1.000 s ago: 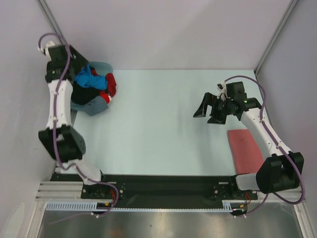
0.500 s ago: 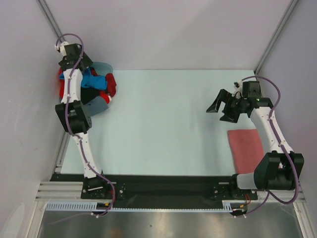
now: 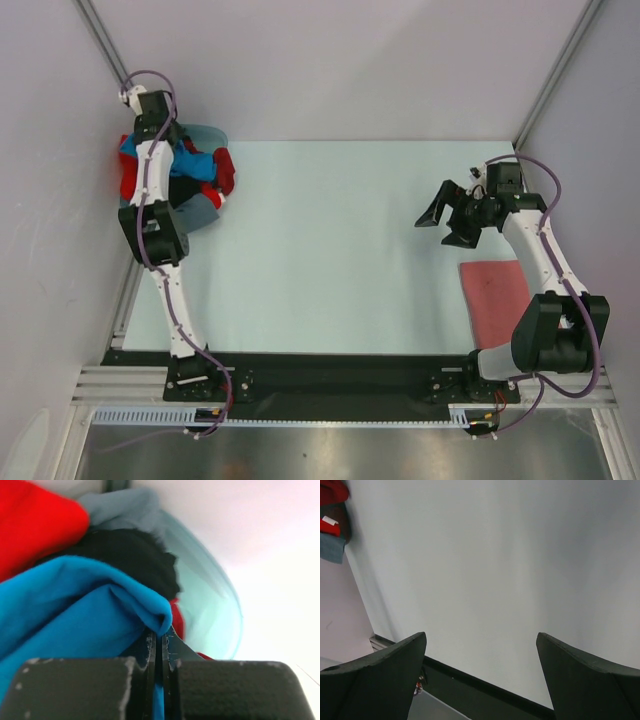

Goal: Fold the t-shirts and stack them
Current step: Grab the tshirt from the pile, then move the tshirt to the center of the board

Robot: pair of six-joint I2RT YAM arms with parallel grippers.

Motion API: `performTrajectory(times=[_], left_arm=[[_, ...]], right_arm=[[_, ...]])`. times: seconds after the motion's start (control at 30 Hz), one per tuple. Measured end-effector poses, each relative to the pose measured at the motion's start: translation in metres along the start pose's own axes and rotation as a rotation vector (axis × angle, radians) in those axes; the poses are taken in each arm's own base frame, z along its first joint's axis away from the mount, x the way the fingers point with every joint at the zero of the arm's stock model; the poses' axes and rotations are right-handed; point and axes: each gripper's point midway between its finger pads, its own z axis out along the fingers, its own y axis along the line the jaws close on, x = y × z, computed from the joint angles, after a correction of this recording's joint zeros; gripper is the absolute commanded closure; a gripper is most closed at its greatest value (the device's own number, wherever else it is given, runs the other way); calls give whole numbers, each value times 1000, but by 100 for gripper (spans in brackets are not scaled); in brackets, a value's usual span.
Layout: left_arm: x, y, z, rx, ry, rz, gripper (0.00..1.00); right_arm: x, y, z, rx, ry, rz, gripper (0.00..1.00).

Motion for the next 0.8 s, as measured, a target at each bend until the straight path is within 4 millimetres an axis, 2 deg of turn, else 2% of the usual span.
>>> performTrajectory(times=[0.1, 0.2, 0.27, 0.33, 0.37, 0.43, 0.47, 0.5, 0.53, 0.57, 0.6, 0.63, 0.67, 0.7, 0.73, 0.8], left_arm=[[-15, -23, -21, 51, -28, 1, 100], [-51, -69, -77, 152, -104, -2, 100], [-78, -108, -135, 249, -171, -7, 99], [-104, -151, -209, 368, -253, -14, 100], [-111, -177, -259, 445, -293, -16, 100], [-115, -203, -337, 565, -336, -25, 100], [-108, -212, -377, 633, -337, -24, 96], [-100, -212, -406, 680, -329, -21, 81], [-90, -201, -428, 703, -311, -13, 44], [-79, -187, -436, 705, -291, -3, 35], [-64, -168, -433, 683, -265, 1, 30], [-48, -145, -428, 643, -236, 10, 19], [-29, -125, -419, 602, -203, 29, 18], [-8, -108, -407, 563, -171, 47, 12], [25, -87, -391, 506, -104, 91, 8], [82, -53, -369, 427, 10, 172, 8]], right_arm=[[0, 1, 0, -4, 2, 2, 0], [3, 5, 1, -14, 11, -9, 0], [6, 11, 4, -22, 21, -24, 0], [11, 22, 8, -37, 43, -56, 0], [13, 28, 10, -46, 52, -71, 0], [19, 40, 14, -65, 71, -106, 0], [23, 47, 16, -75, 81, -125, 0], [27, 52, 17, -84, 91, -141, 0], [31, 56, 18, -92, 102, -153, 0], [34, 60, 19, -98, 110, -162, 0], [37, 62, 20, -103, 116, -167, 0], [39, 64, 20, -108, 122, -172, 0], [40, 65, 21, -113, 125, -173, 0], [41, 65, 22, -115, 126, -174, 0], [41, 64, 23, -113, 126, -174, 0], [45, 58, 26, -99, 134, -168, 0]])
